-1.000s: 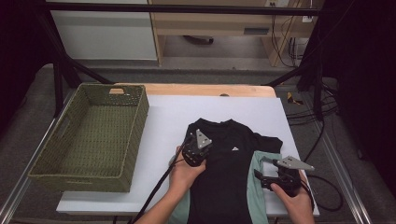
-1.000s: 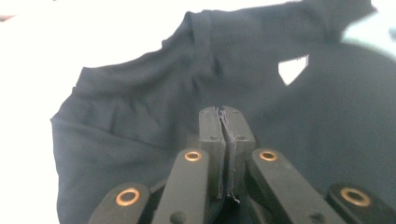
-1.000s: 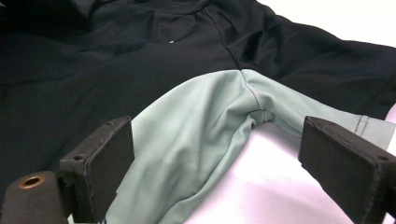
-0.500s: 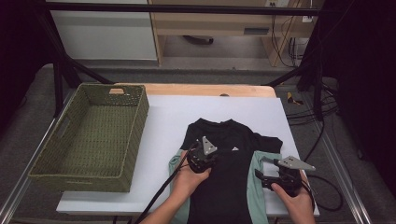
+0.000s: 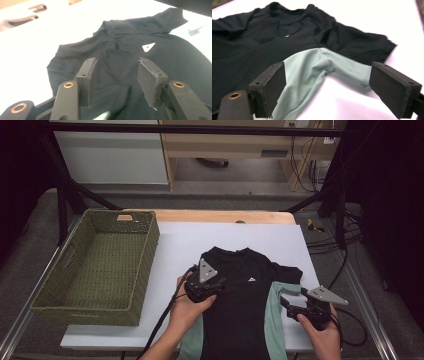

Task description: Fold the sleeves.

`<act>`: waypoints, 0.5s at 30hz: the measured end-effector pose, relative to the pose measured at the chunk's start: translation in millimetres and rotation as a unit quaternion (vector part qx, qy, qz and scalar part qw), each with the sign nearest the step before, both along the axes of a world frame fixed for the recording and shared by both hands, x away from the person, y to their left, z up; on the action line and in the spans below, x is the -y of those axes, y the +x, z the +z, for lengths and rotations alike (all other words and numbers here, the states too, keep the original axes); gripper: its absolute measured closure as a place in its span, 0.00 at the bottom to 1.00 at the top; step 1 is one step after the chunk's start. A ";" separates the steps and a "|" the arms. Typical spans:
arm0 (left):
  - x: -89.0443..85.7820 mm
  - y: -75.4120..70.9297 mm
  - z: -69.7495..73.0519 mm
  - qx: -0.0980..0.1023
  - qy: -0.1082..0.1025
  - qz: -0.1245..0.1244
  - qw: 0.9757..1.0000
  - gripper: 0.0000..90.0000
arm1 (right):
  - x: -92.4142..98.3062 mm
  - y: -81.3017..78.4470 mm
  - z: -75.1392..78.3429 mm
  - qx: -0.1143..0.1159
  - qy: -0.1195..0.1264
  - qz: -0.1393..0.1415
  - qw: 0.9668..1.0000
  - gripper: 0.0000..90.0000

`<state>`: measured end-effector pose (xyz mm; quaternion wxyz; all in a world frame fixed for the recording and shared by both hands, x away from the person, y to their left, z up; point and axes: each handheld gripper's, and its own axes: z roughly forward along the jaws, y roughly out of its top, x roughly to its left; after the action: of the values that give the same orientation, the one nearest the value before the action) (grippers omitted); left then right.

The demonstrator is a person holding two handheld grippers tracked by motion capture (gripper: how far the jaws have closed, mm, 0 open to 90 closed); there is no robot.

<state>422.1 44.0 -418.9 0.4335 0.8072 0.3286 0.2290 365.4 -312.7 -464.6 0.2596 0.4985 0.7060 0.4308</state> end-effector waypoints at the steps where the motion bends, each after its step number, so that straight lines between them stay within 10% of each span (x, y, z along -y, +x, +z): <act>1: -6.0 -1.5 1.2 0.001 -0.002 0.005 1.000 0.54 | 2.0 -0.3 0.6 0.004 0.000 -0.006 1.000 0.18; 15: -46.4 -29.7 -30.7 -0.003 0.022 0.001 1.000 0.53 | 26.9 -0.9 -7.9 -0.007 -0.010 -0.084 0.996 0.46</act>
<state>392.5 90.5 -449.7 0.4148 0.8169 0.3256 0.2338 364.4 -339.6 -472.5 0.2943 0.5564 0.6680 0.3969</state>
